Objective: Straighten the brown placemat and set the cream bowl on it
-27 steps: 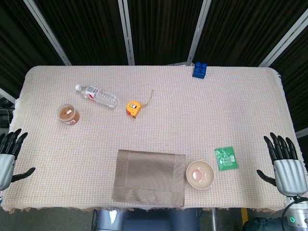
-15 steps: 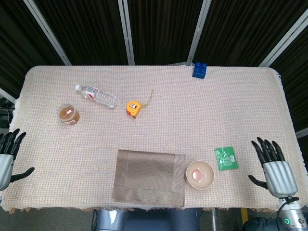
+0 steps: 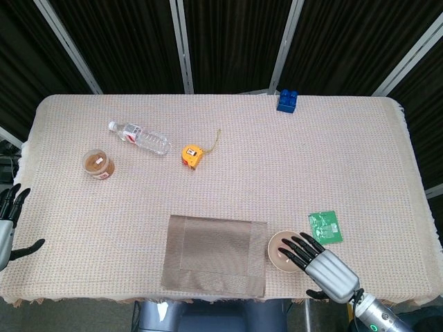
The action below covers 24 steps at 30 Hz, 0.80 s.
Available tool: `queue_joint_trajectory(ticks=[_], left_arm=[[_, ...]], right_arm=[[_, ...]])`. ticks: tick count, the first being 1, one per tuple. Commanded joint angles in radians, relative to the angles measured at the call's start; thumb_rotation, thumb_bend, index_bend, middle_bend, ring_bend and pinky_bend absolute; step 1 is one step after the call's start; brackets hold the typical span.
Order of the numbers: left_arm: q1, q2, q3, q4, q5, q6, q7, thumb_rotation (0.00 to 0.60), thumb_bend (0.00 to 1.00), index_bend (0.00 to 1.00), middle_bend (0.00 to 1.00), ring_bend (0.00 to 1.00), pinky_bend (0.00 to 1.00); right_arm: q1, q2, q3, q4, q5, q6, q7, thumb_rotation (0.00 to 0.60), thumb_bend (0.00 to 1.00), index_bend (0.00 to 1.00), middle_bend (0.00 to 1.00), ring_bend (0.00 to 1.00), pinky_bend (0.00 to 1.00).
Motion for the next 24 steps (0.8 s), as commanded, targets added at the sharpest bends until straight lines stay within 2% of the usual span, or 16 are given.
queue_joint_trajectory(ticks=[1,7,11,19,24], left_arm=[[0.003,0.005,-0.001,-0.009,0.004,0.008,-0.003,0.600,0.00,0.00,0.00,0.00,0.00],[0.007,0.012,0.004,-0.021,0.017,0.014,-0.008,0.600,0.00,0.00,0.00,0.00,0.00],[0.009,0.016,0.004,-0.025,0.022,0.018,-0.014,0.600,0.00,0.00,0.00,0.00,0.00],[0.008,0.021,0.002,-0.028,0.018,0.016,-0.020,0.600,0.00,0.00,0.00,0.00,0.00],[0.010,0.024,0.000,-0.030,0.017,0.020,-0.026,0.600,0.00,0.00,0.00,0.00,0.00]], right_arm=[[0.027,-0.041,0.011,0.001,0.023,-0.056,-0.054,0.600,0.00,0.03,0.00,0.00,0.00],[0.040,-0.094,0.036,0.029,0.092,-0.114,-0.119,0.600,0.00,0.11,0.00,0.00,0.00],[0.043,-0.120,0.042,0.054,0.140,-0.151,-0.148,0.600,0.03,0.21,0.00,0.00,0.00],[0.046,-0.179,0.044,0.097,0.191,-0.181,-0.163,0.600,0.24,0.34,0.00,0.00,0.00],[0.042,-0.230,0.052,0.142,0.194,-0.153,-0.168,0.600,0.41,0.54,0.00,0.00,0.00]])
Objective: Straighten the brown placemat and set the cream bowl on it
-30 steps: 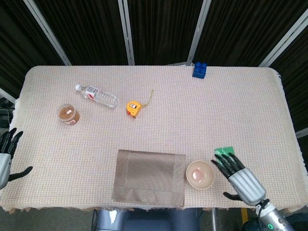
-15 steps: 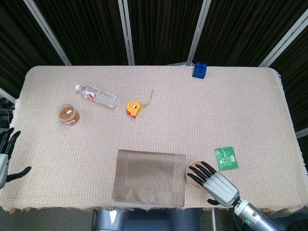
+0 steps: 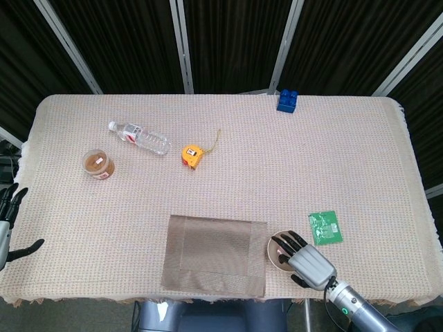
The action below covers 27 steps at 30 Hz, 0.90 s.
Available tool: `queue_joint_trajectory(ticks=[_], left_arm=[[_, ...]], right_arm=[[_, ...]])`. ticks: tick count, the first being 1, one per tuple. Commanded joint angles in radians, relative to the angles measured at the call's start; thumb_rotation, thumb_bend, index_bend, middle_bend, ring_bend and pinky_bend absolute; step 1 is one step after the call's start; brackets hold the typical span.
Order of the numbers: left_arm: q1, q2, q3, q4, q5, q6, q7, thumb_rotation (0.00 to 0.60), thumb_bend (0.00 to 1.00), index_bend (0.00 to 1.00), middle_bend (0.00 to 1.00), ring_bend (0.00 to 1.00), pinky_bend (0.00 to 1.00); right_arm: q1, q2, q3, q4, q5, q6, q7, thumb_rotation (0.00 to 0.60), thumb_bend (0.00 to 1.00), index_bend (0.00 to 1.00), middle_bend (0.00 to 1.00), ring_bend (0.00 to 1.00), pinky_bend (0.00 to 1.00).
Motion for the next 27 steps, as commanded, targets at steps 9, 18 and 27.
queue_joint_trajectory(ticks=[9,18,27], left_arm=[[0.000,0.002,-0.001,0.001,-0.001,-0.002,-0.006,0.600,0.00,0.00,0.00,0.00,0.00],[-0.001,0.002,-0.001,0.001,-0.004,-0.007,-0.009,0.600,0.00,0.00,0.00,0.00,0.00],[-0.004,0.000,-0.004,0.004,-0.015,-0.017,-0.009,0.600,0.00,0.00,0.00,0.00,0.00]], right_arm=[[-0.016,-0.067,0.018,0.077,0.002,0.095,0.033,0.600,0.47,0.63,0.00,0.00,0.00],[-0.001,-0.051,0.106,0.096,0.067,0.177,0.134,0.600,0.47,0.64,0.00,0.00,0.00],[0.083,-0.037,0.260,0.146,0.249,0.104,0.204,0.600,0.47,0.65,0.00,0.00,0.00]])
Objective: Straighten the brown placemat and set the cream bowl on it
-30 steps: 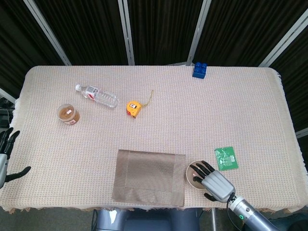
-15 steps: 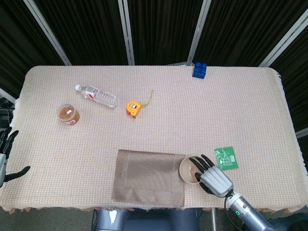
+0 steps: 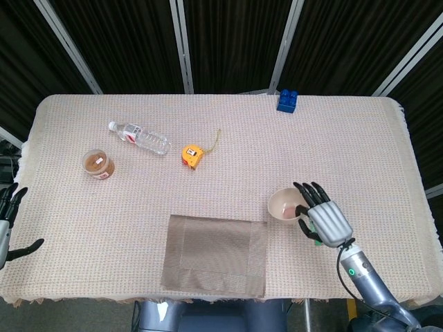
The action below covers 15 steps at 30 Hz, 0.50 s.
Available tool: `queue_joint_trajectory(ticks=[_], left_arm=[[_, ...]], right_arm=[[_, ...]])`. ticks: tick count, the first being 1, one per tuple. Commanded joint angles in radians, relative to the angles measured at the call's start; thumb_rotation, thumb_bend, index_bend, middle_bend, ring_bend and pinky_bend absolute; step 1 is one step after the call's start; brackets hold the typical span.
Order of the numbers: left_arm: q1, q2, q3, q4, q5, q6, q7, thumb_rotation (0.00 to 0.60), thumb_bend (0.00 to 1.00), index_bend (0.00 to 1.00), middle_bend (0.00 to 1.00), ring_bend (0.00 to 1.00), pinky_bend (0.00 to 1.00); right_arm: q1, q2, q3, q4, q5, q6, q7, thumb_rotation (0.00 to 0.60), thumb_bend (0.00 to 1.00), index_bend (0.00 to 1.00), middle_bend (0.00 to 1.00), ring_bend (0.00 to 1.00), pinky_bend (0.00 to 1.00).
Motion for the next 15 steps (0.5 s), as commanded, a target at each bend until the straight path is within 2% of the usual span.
queue_joint_trajectory(ticks=[1,5,8,15], left_arm=[[-0.001,-0.001,-0.002,0.002,-0.005,-0.004,0.001,0.600,0.00,0.00,0.00,0.00,0.00],[-0.004,-0.004,-0.004,0.006,-0.016,-0.013,0.003,0.600,0.00,0.00,0.00,0.00,0.00],[-0.006,-0.007,-0.005,0.008,-0.021,-0.017,0.006,0.600,0.00,0.00,0.00,0.00,0.00],[-0.007,-0.010,-0.010,0.012,-0.037,-0.021,0.007,0.600,0.00,0.00,0.00,0.00,0.00]], right_arm=[[0.054,0.001,0.073,0.043,0.088,-0.060,0.016,0.600,0.47,0.65,0.00,0.00,0.00],[0.106,-0.028,0.129,0.098,0.183,-0.121,0.000,0.600,0.47,0.65,0.00,0.00,0.00],[0.138,-0.062,0.152,0.153,0.248,-0.165,-0.019,0.600,0.47,0.65,0.00,0.00,0.00],[0.181,-0.149,0.153,0.269,0.316,-0.204,-0.059,0.600,0.47,0.65,0.00,0.00,0.00]])
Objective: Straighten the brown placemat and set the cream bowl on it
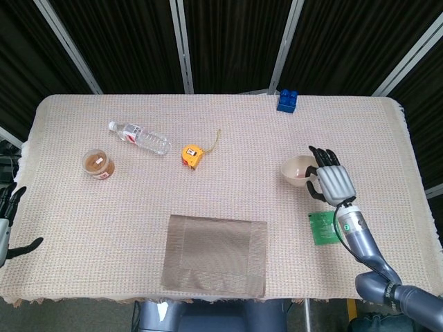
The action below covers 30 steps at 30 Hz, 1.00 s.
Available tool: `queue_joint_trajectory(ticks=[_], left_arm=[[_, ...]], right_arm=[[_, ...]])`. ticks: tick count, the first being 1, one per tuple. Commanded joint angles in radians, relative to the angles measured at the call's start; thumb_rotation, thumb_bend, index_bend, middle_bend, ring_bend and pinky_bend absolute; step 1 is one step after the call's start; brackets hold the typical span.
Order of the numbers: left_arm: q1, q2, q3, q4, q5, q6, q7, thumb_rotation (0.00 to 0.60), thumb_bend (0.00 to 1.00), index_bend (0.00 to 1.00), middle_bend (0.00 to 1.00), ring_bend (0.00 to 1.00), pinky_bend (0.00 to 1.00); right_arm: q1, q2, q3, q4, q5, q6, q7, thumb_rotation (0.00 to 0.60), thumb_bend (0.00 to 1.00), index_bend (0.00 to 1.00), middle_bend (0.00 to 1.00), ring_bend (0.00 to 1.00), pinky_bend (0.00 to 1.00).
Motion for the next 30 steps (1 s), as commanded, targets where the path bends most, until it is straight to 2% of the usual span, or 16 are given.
queue_joint_trajectory(ticks=[1,3,4,5,6,8,9,12,20,23,27,30], left_arm=[[-0.001,-0.001,-0.002,0.001,-0.004,-0.002,0.000,0.600,0.00,0.00,0.00,0.00,0.00],[-0.002,-0.001,-0.003,0.002,-0.008,-0.006,0.001,0.600,0.00,0.00,0.00,0.00,0.00],[-0.002,-0.001,-0.003,0.003,-0.010,-0.007,0.000,0.600,0.00,0.00,0.00,0.00,0.00],[-0.003,-0.001,-0.003,0.004,-0.012,-0.009,0.000,0.600,0.00,0.00,0.00,0.00,0.00],[-0.003,-0.001,-0.003,0.004,-0.013,-0.010,0.000,0.600,0.00,0.00,0.00,0.00,0.00],[-0.004,0.000,-0.004,0.004,-0.015,-0.012,-0.003,0.600,0.00,0.00,0.00,0.00,0.00],[-0.004,0.001,-0.005,0.004,-0.015,-0.011,-0.005,0.600,0.00,0.00,0.00,0.00,0.00],[-0.004,0.003,-0.005,0.002,-0.013,-0.011,-0.011,0.600,0.00,0.00,0.00,0.00,0.00],[-0.003,0.008,0.013,-0.010,0.037,-0.002,-0.021,0.600,0.00,0.00,0.00,0.00,0.00],[-0.017,0.008,0.037,-0.015,0.109,-0.011,-0.027,0.600,0.00,0.00,0.00,0.00,0.00],[-0.062,-0.011,0.085,0.015,0.277,-0.039,-0.063,0.600,0.00,0.00,0.00,0.00,0.00],[-0.102,-0.035,0.118,0.050,0.380,-0.072,-0.094,0.600,0.00,0.09,0.00,0.00,0.00]], right_arm=[[0.022,-0.044,0.000,0.052,0.022,-0.014,-0.020,0.600,0.47,0.65,0.00,0.00,0.00],[0.027,-0.065,-0.007,0.083,0.028,-0.016,-0.027,0.600,0.48,0.62,0.00,0.00,0.00],[0.028,-0.071,-0.009,0.091,0.030,-0.016,-0.026,0.600,0.46,0.53,0.00,0.00,0.00],[0.028,-0.076,-0.014,0.099,0.032,-0.016,-0.021,0.600,0.41,0.40,0.00,0.00,0.00],[0.026,-0.076,-0.019,0.100,0.032,-0.019,-0.018,0.600,0.28,0.22,0.00,0.00,0.00],[0.020,-0.059,-0.036,0.083,0.030,-0.032,-0.003,0.600,0.07,0.03,0.00,0.00,0.00],[0.012,-0.046,-0.041,0.065,0.027,-0.028,0.003,0.600,0.01,0.00,0.00,0.00,0.00],[-0.011,-0.007,-0.058,0.011,0.008,0.006,0.004,0.600,0.00,0.00,0.00,0.00,0.00],[-0.132,0.172,-0.108,-0.211,-0.093,0.206,0.015,0.600,0.00,0.00,0.00,0.00,0.00],[-0.194,0.239,-0.130,-0.283,-0.128,0.296,0.033,0.600,0.00,0.00,0.00,0.00,0.00],[-0.263,0.305,-0.156,-0.345,-0.150,0.385,0.028,0.600,0.00,0.00,0.00,0.00,0.00],[-0.302,0.331,-0.169,-0.382,-0.148,0.427,0.033,0.600,0.00,0.00,0.00,0.00,0.00]])
